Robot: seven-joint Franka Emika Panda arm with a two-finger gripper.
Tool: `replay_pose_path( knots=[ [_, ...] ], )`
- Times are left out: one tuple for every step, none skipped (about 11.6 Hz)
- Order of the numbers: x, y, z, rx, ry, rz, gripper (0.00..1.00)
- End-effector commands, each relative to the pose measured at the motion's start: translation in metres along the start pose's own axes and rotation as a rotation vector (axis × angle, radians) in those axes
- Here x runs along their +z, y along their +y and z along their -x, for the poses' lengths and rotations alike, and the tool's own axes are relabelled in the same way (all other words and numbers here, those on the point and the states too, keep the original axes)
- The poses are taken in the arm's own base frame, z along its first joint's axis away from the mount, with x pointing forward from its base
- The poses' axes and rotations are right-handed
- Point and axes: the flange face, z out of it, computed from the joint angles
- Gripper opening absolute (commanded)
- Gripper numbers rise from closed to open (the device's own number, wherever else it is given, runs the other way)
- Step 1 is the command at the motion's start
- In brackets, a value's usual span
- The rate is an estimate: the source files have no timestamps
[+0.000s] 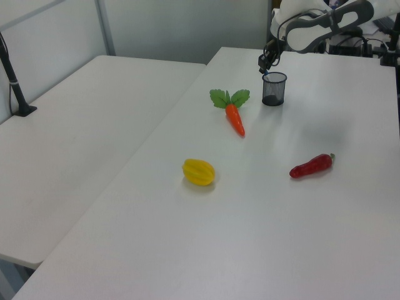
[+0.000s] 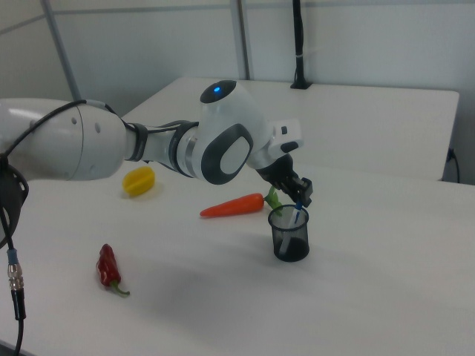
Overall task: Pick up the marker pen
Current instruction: 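Close the gripper on the blue-capped white marker in the cup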
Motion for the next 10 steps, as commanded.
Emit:
replay_pose_path(
  knots=[
    [-0.004,-0.003,-0.003,0.018,0.027,-0.007,0.19],
    [-0.006,-0.004,-0.004,0.02,0.029,-0.009,0.16],
    [-0.011,-0.003,-0.006,0.022,0.035,-0.01,0.15],
    [-0.015,-0.002,-0.007,0.024,0.041,-0.01,0.14],
    [-0.021,-0.001,-0.009,0.027,0.048,-0.011,0.13],
    [-0.029,0.0,-0.012,0.029,0.058,-0.012,0.12],
    [-0.039,0.003,-0.015,0.033,0.07,-0.013,0.12],
    [-0.053,0.006,-0.02,0.038,0.089,-0.014,0.12],
    [-0.063,0.009,-0.023,0.044,0.104,-0.015,0.12],
    [-0.082,0.014,-0.029,0.053,0.132,-0.017,0.12]
  ],
)
